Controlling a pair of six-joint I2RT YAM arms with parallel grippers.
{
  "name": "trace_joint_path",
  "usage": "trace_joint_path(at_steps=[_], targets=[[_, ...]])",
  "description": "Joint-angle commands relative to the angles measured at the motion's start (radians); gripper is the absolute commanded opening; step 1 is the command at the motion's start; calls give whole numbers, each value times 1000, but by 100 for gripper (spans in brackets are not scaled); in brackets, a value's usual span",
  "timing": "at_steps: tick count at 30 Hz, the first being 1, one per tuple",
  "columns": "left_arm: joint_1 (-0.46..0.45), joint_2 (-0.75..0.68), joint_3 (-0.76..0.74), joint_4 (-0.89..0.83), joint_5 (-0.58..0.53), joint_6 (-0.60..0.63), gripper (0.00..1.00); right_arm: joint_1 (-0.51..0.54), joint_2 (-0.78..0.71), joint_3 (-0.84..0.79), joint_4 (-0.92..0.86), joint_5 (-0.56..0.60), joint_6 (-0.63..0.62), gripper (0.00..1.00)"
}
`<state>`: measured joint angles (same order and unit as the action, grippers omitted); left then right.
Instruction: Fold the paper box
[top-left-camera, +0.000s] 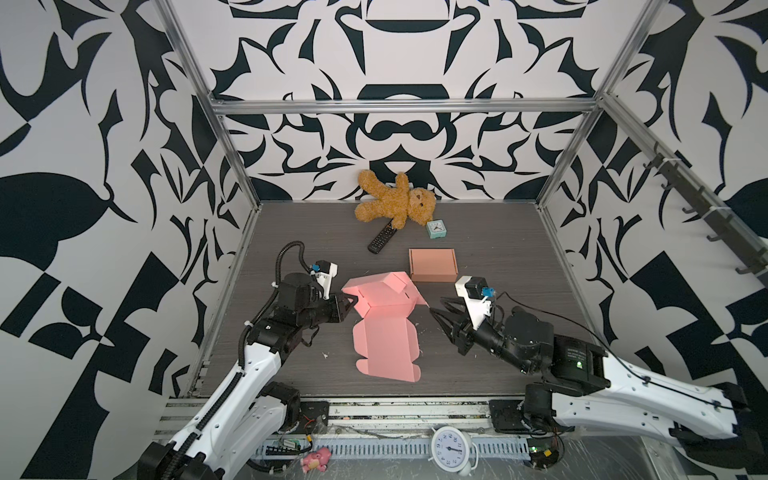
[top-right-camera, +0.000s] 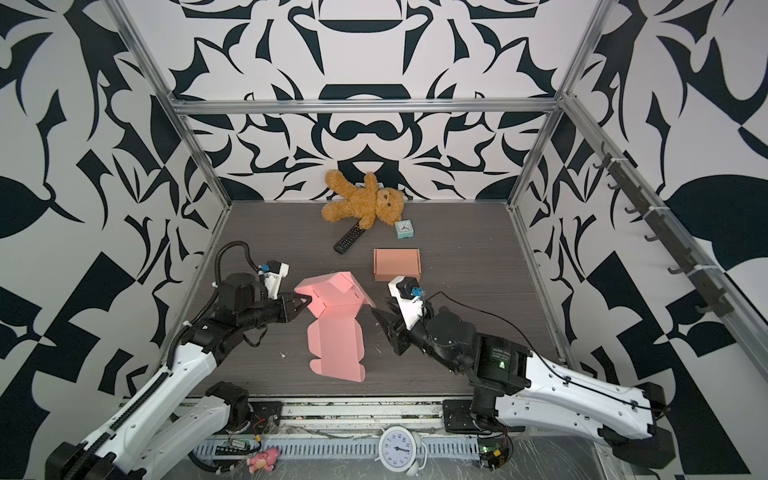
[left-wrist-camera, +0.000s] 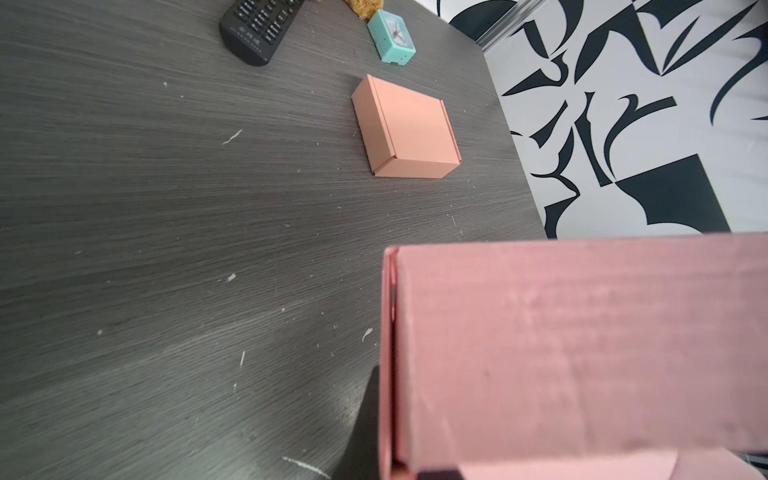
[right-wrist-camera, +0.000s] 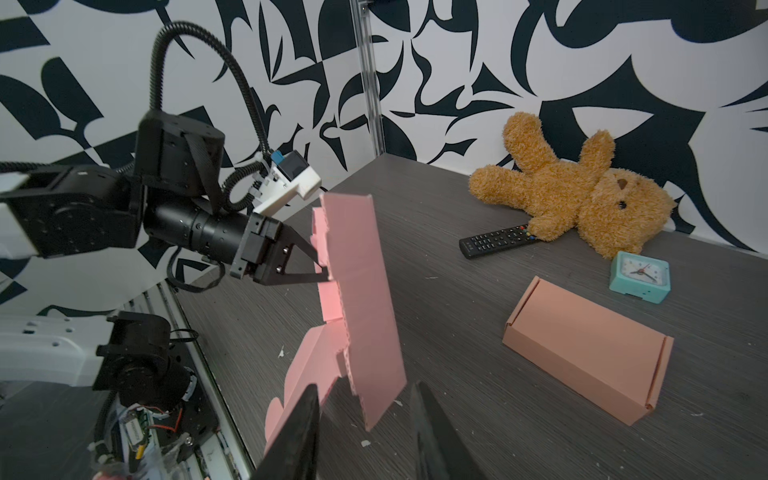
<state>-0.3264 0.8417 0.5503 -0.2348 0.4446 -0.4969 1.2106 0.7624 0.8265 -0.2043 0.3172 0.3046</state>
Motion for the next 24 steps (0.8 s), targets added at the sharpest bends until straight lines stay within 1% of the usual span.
trace_joint_path(at_steps=[1, 5, 8, 10, 13, 18, 20, 24], targets=[[26, -8, -13, -25, 35, 22, 2, -2, 44, 75, 27, -27, 28, 44], [60, -7, -6, -45, 65, 48, 2, -1, 73, 127, -20, 11, 37, 52], [67, -12, 2, -66, 66, 66, 2, -19, 73, 132, -36, 22, 65, 58], [67, -5, -1, -53, 89, 57, 2, -60, 60, 111, -7, -41, 104, 58], [67, -6, -8, -53, 99, 55, 2, -138, 43, 71, 55, -178, 162, 58], [67, -21, -9, -61, 114, 69, 2, -231, 75, 47, 86, -314, 211, 56], [67, -18, -13, -52, 123, 65, 2, -247, 106, 56, 80, -354, 193, 56], [67, 0, -12, -40, 147, 58, 2, -261, 138, 93, 5, -384, 119, 56]])
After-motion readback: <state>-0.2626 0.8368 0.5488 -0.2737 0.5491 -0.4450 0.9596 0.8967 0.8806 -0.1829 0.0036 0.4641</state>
